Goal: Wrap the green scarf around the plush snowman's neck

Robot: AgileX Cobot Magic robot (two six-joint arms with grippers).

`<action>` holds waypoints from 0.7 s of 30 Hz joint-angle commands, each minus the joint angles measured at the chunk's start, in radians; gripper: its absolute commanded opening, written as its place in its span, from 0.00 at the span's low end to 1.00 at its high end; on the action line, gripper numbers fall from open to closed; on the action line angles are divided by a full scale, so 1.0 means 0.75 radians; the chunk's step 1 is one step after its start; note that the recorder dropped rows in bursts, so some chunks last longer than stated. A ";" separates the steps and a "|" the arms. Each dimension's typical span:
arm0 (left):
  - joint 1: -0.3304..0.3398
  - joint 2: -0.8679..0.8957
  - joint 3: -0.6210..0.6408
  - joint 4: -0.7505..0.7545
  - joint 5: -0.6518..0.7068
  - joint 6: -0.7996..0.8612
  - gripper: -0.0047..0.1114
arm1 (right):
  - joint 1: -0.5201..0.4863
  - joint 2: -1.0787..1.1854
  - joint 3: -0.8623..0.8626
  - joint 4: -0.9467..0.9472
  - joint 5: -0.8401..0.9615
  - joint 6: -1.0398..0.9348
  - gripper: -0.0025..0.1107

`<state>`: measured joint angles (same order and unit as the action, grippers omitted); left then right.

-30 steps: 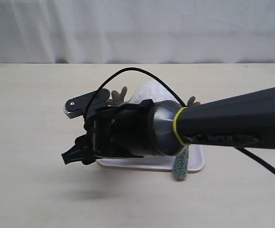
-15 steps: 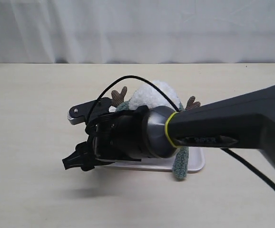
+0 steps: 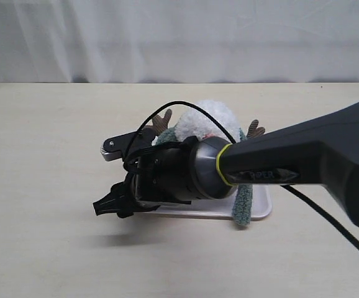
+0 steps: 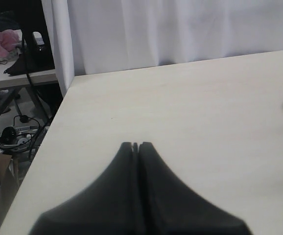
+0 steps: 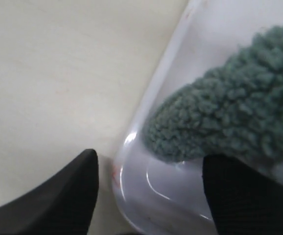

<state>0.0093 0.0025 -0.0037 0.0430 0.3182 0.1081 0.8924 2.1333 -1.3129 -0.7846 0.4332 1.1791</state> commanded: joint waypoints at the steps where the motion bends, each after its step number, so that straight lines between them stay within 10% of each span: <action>1: -0.007 -0.003 0.005 -0.003 -0.012 -0.001 0.04 | -0.009 -0.003 0.002 -0.021 -0.013 0.001 0.48; 11: -0.007 -0.003 0.005 -0.003 -0.012 -0.001 0.04 | -0.009 -0.003 0.002 -0.021 -0.027 -0.087 0.08; 21: -0.007 -0.003 0.005 -0.003 -0.012 -0.001 0.04 | -0.009 -0.091 0.002 0.209 0.146 -0.390 0.06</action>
<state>0.0093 0.0025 -0.0037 0.0430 0.3182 0.1081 0.8915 2.1001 -1.3129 -0.6896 0.4785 0.9714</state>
